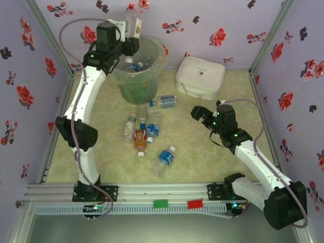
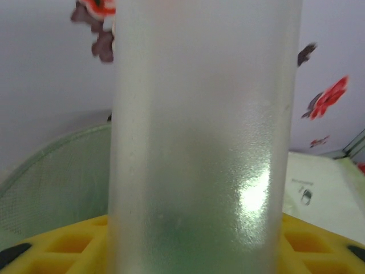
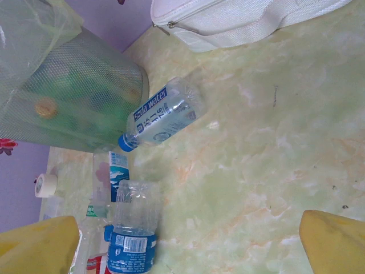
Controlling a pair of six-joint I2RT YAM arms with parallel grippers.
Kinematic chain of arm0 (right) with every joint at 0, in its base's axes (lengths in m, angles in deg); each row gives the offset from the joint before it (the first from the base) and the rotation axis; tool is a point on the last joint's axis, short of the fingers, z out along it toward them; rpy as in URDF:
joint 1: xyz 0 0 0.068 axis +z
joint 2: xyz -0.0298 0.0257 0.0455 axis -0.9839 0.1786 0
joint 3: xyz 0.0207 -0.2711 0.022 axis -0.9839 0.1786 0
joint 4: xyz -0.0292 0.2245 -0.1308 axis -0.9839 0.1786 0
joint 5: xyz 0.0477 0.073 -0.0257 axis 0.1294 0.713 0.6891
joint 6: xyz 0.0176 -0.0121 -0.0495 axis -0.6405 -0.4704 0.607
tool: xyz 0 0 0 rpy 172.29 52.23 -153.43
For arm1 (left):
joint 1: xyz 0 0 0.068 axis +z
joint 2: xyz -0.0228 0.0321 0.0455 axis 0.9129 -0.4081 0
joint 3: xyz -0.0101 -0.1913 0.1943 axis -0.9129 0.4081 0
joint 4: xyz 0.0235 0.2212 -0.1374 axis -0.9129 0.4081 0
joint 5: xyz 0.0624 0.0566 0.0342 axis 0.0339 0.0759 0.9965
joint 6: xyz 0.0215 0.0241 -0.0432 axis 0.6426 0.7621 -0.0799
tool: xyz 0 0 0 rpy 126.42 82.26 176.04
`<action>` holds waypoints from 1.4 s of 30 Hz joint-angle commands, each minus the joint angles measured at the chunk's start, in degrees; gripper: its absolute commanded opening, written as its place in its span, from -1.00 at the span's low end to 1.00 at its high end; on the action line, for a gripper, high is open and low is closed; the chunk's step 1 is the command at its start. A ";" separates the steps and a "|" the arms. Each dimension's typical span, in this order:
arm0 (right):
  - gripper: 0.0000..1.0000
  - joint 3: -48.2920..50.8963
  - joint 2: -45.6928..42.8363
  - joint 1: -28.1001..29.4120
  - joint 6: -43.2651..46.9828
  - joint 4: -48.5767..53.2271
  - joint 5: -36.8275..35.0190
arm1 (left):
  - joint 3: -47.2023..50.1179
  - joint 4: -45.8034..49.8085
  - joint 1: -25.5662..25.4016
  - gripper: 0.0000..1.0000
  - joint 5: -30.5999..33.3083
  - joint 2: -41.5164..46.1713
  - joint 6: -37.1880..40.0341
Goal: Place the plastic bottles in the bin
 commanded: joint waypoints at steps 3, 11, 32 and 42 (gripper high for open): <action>0.99 1.78 -2.64 -0.10 0.66 2.25 -1.56 | -3.41 7.96 0.04 -0.25 2.60 -3.63 0.86; 0.99 5.60 -4.66 1.37 -3.45 0.80 0.83 | -2.55 8.52 -1.14 0.99 2.92 -1.69 -1.53; 0.99 6.67 3.59 28.81 -12.12 7.15 -0.71 | 67.28 -27.52 -14.44 0.99 1.94 39.87 -20.61; 0.99 3.46 18.32 38.96 -15.93 0.26 0.50 | 86.31 -30.59 -17.80 0.99 2.49 41.88 -30.16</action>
